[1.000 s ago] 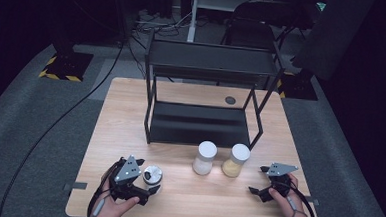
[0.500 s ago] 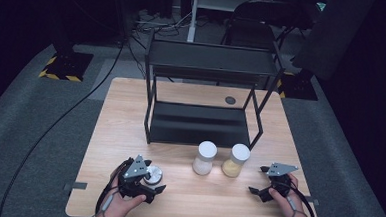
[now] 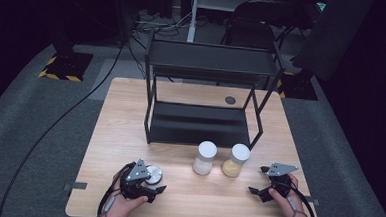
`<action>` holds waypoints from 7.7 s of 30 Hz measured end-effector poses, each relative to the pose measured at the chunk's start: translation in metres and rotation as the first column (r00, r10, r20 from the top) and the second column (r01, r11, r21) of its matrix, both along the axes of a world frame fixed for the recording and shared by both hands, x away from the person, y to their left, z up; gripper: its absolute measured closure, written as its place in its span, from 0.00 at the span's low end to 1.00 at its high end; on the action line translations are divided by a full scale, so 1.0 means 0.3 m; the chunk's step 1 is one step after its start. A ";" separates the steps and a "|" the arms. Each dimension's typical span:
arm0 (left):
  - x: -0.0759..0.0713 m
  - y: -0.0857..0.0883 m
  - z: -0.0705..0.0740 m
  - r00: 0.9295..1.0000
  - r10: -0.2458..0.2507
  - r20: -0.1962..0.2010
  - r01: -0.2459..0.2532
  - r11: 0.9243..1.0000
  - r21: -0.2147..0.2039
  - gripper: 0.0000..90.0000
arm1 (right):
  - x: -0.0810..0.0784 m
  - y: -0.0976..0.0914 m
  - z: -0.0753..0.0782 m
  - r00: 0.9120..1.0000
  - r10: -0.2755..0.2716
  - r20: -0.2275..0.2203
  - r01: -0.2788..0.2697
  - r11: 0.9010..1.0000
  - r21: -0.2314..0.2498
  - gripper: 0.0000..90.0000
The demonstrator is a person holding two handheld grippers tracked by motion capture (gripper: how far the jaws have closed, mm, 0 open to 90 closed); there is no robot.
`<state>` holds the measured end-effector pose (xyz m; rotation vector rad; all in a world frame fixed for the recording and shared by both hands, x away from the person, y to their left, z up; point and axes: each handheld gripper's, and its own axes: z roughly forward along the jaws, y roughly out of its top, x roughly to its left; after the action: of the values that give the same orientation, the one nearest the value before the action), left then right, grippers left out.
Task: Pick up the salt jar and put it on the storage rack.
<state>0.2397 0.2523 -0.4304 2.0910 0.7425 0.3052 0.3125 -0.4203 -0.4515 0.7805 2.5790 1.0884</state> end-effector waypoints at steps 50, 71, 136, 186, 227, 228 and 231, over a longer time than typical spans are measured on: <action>0.219 -0.115 0.297 0.998 0.015 0.060 -0.020 0.997 0.079 0.34 | -0.010 0.003 0.000 1.000 -0.012 0.000 0.012 1.000 0.000 0.00; 0.408 -0.142 0.322 0.997 0.065 0.044 -0.066 0.997 0.036 0.34 | -0.010 0.003 0.000 1.000 -0.013 0.000 0.013 1.000 -0.001 0.00; 0.555 -0.280 0.188 0.980 0.194 0.046 -0.198 0.976 0.092 0.09 | -0.025 0.006 0.000 1.000 -0.031 0.001 0.031 1.000 0.000 0.00; 0.073 0.098 0.385 0.972 0.213 0.099 -0.218 0.975 0.046 0.09 | -0.026 0.005 0.000 0.999 -0.033 -0.001 0.033 0.999 0.000 0.00; -0.053 0.215 -0.036 0.949 0.314 -0.021 -0.310 0.944 0.111 0.08 | -0.029 0.006 0.000 0.999 -0.037 0.000 0.037 0.999 0.000 0.00; -0.054 0.216 -0.044 0.947 0.321 -0.026 -0.316 0.942 0.112 0.08 | -0.029 0.007 0.000 0.999 -0.037 0.000 0.037 0.999 0.000 0.00; -0.051 0.219 -0.058 0.942 0.333 -0.041 -0.326 0.937 0.124 0.08 | -0.029 0.006 0.000 0.999 -0.037 0.000 0.037 0.999 0.000 0.00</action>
<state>0.2243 0.3180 -0.4478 2.0857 1.1408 0.4797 0.3039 -0.4183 -0.4515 0.8245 2.5542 1.0779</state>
